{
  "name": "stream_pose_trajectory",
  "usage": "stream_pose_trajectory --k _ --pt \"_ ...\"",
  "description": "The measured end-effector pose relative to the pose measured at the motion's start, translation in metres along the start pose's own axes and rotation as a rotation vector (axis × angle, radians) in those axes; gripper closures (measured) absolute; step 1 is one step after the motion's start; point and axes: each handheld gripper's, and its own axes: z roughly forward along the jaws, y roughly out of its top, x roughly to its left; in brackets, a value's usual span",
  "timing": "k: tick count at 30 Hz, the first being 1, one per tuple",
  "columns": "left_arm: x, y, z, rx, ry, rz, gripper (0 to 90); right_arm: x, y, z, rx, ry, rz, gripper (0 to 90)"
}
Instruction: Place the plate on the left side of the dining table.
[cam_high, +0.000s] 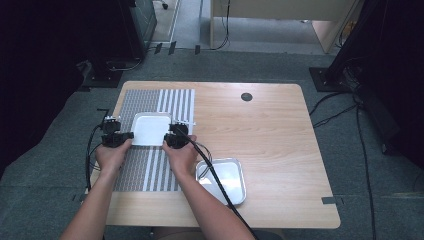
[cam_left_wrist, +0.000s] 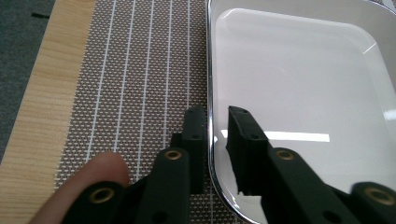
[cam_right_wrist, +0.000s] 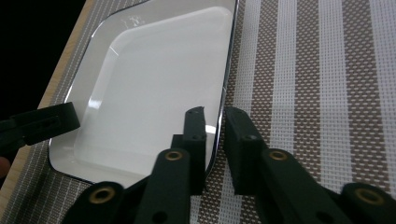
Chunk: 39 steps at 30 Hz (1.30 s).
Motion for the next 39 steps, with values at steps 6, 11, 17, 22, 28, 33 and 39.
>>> stream_pose_trajectory --k 6,11,17,22,28,33,39 --pt "-0.002 -0.001 -0.007 -0.025 -0.016 0.012 58.8 -0.002 0.006 -0.01 -0.011 0.012 -0.026 62.1" --pt "-0.004 -0.002 -0.018 -0.055 -0.031 0.005 49.8 -0.008 0.01 -0.021 -0.042 0.007 -0.085 53.9" --pt "-0.005 -0.007 -0.035 -0.097 -0.073 0.016 45.2 -0.019 0.018 -0.041 -0.051 0.03 -0.062 49.6" --pt "-0.006 -0.011 -0.043 -0.109 -0.083 0.023 41.0 -0.029 0.022 -0.054 -0.06 0.021 -0.087 45.9" --pt "-0.008 -0.017 -0.059 -0.131 -0.098 0.035 36.1 -0.049 0.027 -0.075 -0.074 -0.01 -0.171 37.3" --pt "-0.014 -0.025 -0.071 -0.153 -0.106 0.058 34.7 -0.063 0.03 -0.094 -0.098 0.004 -0.174 34.3" --pt "-0.021 -0.036 -0.082 -0.174 -0.111 0.079 33.4 -0.074 0.032 -0.116 -0.128 0.006 -0.184 32.1"
